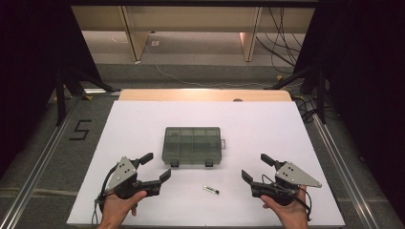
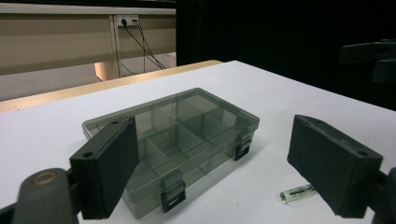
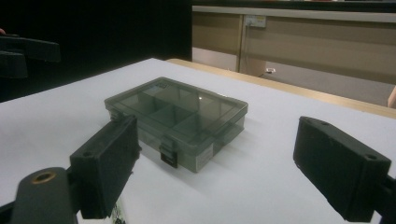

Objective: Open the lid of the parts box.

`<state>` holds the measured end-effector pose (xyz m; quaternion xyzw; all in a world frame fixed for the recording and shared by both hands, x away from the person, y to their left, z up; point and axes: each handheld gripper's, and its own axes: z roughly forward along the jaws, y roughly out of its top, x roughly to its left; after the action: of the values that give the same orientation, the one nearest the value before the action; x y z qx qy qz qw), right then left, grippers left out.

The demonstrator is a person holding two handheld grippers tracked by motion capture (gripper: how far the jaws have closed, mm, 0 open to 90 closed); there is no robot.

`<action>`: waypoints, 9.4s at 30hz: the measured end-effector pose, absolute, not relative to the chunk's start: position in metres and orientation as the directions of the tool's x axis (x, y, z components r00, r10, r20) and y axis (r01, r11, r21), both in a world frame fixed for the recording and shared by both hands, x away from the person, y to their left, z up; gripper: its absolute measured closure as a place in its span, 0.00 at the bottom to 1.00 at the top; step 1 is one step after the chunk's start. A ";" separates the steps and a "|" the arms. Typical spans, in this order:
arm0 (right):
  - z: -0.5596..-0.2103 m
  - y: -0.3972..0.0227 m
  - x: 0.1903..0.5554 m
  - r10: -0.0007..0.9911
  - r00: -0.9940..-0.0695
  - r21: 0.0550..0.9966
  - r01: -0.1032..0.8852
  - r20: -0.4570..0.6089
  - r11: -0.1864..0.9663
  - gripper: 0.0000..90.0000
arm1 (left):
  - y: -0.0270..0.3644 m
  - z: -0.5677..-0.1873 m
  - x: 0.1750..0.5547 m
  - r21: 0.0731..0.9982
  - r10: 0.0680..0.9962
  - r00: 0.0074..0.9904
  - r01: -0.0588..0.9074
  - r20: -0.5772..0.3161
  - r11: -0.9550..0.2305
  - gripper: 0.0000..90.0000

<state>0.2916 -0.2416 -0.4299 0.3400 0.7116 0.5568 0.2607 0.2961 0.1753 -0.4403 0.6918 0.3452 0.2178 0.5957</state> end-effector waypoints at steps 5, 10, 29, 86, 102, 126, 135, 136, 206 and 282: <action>-0.430 -0.241 0.292 0.772 -0.636 0.970 0.194 0.009 0.149 0.17 | 0.176 -0.441 0.297 0.973 0.738 0.666 0.222 -0.111 -0.054 0.17; -0.431 -0.240 0.294 0.767 -0.641 0.971 0.186 0.006 0.148 0.17 | 0.176 -0.440 0.298 0.973 0.738 0.664 0.225 -0.117 -0.048 0.18; -0.415 -0.233 0.337 0.747 -0.662 0.946 0.206 -0.054 0.251 0.18 | 0.188 -0.427 0.333 0.955 0.768 0.624 0.291 -0.148 -0.052 0.17; -0.469 -0.195 0.420 0.528 -0.844 0.761 0.283 -0.092 0.584 1.00 | 0.202 -0.490 0.414 0.829 0.741 0.670 0.438 -0.044 -0.346 1.00; -0.477 -0.185 0.419 0.480 -0.871 0.735 0.260 -0.102 0.626 1.00 | 0.198 -0.492 0.412 0.812 0.704 0.709 0.435 -0.041 -0.390 1.00; -0.472 -0.186 0.420 0.489 -0.870 0.784 0.263 -0.058 0.562 1.00 | 0.195 -0.486 0.408 0.821 0.692 0.721 0.413 -0.032 -0.393 1.00; -0.468 -0.189 0.422 0.506 -0.861 0.802 0.268 -0.048 0.534 1.00 | 0.197 -0.479 0.408 0.839 0.700 0.713 0.410 -0.050 -0.358 1.00; -0.468 -0.189 0.422 0.506 -0.861 0.802 0.268 -0.048 0.534 1.00 | 0.197 -0.479 0.408 0.839 0.700 0.713 0.410 -0.050 -0.358 1.00; -0.435 -0.180 0.456 0.602 -0.789 0.875 0.196 -0.128 0.442 0.55 | 0.188 -0.440 0.420 0.886 0.725 0.689 0.352 -0.027 -0.302 0.99; -0.395 -0.156 0.502 0.788 -0.615 0.813 0.453 -0.011 0.365 0.93 | 0.178 -0.470 0.424 0.730 0.789 0.597 0.603 -0.146 -0.321 0.80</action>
<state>0.5021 -0.1564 -0.3953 0.3877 0.8003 0.4088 0.2050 0.4242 0.1779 -0.4703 0.8041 0.4326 0.1191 0.3901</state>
